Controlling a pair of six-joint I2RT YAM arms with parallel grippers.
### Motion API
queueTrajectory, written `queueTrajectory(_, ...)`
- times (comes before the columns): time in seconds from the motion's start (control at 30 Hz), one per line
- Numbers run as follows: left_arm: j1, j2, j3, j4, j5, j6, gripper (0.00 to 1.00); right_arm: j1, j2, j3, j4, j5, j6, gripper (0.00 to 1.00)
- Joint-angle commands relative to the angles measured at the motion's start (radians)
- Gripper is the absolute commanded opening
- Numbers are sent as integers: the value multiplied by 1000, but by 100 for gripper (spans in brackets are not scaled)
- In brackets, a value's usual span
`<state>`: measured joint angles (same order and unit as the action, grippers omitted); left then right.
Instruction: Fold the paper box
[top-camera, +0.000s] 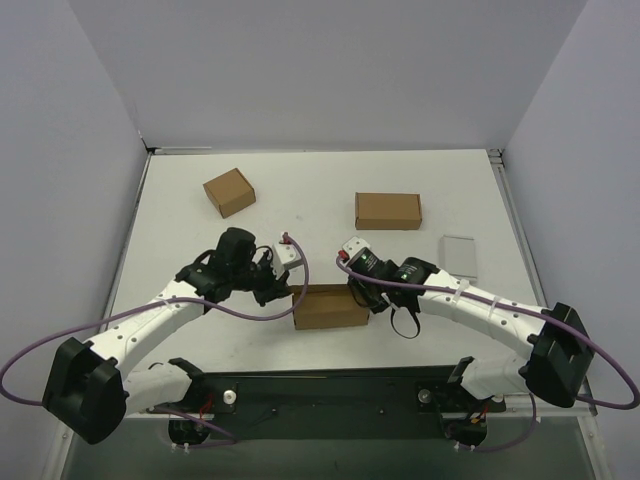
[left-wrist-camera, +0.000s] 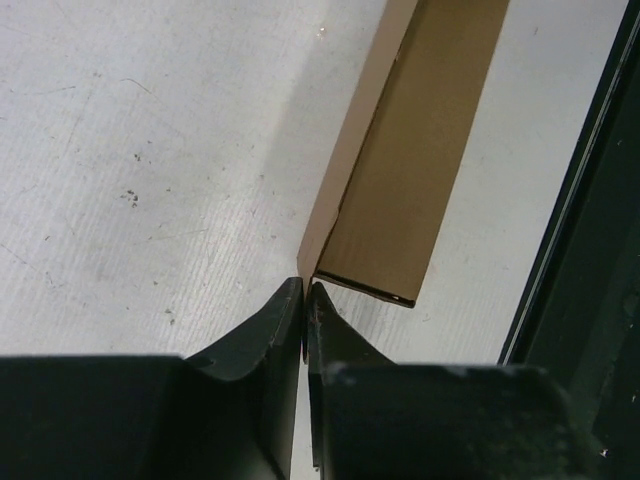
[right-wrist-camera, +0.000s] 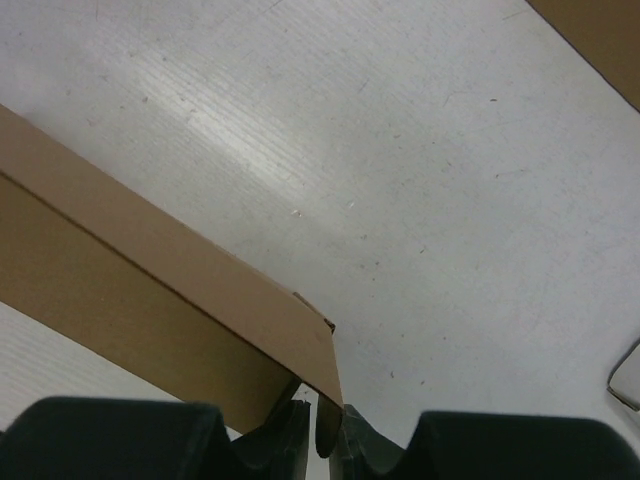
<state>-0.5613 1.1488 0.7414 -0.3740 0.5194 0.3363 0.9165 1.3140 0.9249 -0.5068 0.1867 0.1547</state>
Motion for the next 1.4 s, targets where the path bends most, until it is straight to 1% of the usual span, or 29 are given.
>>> queueTrajectory(0.0, -11, 0, 41, 29, -5, 7, 13, -5, -44, 45, -90, -23, 17, 19)
queueTrajectory(0.03, -14, 2, 41, 29, -5, 9, 13, -5, -48, 48, -93, -20, 19, 24)
queueTrajectory(0.07, -17, 2, 41, 27, -5, 10, 10, -5, -59, 51, -99, -18, 22, 27)
queueTrajectory(0.13, -20, -1, 41, 27, -9, 13, 9, -5, -67, 60, -104, -18, 25, 34)
queueTrajectory(0.23, -25, -3, 39, 27, -15, 15, 9, -7, -78, 69, -108, -16, 23, 38)
queueTrajectory(0.3, -29, -4, 38, 29, -19, 17, 9, -7, -73, 75, -108, -18, 22, 38)
queueTrajectory(0.4, -31, -8, 38, 29, -27, 17, 9, -7, -58, 83, -110, -30, 20, 28)
queueTrajectory(0.47, -34, -11, 36, 29, -29, 17, 9, -7, -47, 84, -111, -35, 25, 19)
queueTrajectory(0.5, -35, -14, 35, 32, -32, 14, 8, -7, -45, 83, -113, -35, 28, 14)
queueTrajectory(0.53, -37, -14, 35, 35, -36, 7, 8, -7, -45, 83, -114, -36, 28, 7)
queueTrajectory(0.63, -41, -9, 45, 37, -71, -40, 5, -7, -42, 88, -116, -27, 37, 0)
queueTrajectory(0.77, -75, -4, 84, 38, -163, -123, 4, -4, -36, 112, -121, 8, 78, 0)
queueTrajectory(0.8, -89, -3, 90, 59, -189, -190, 4, 2, -30, 127, -121, 25, 98, 0)
queueTrajectory(0.87, -109, 2, 90, 104, -235, -270, 4, 21, -15, 141, -118, 74, 123, 0)
queueTrajectory(0.93, -139, 9, 92, 135, -274, -312, 4, 38, 2, 147, -116, 112, 141, 0)
queueTrajectory(0.97, -150, 12, 89, 150, -326, -366, 4, 57, 7, 149, -113, 149, 164, 0)
queueTrajectory(1.0, -161, 18, 84, 167, -349, -391, 4, 67, 11, 150, -105, 167, 175, 0)
queueTrajectory(1.1, -177, 26, 58, 243, -407, -502, 4, 81, 34, 153, -95, 192, 230, 0)
queueTrajectory(1.17, -178, 31, 44, 299, -421, -577, 4, 84, 42, 147, -81, 195, 252, 0)
queueTrajectory(1.27, -181, 42, 29, 340, -440, -641, 4, 88, 47, 138, -62, 194, 279, 0)
queueTrajectory(1.37, -193, 51, 27, 351, -475, -660, 4, 93, 51, 129, -55, 197, 287, 0)
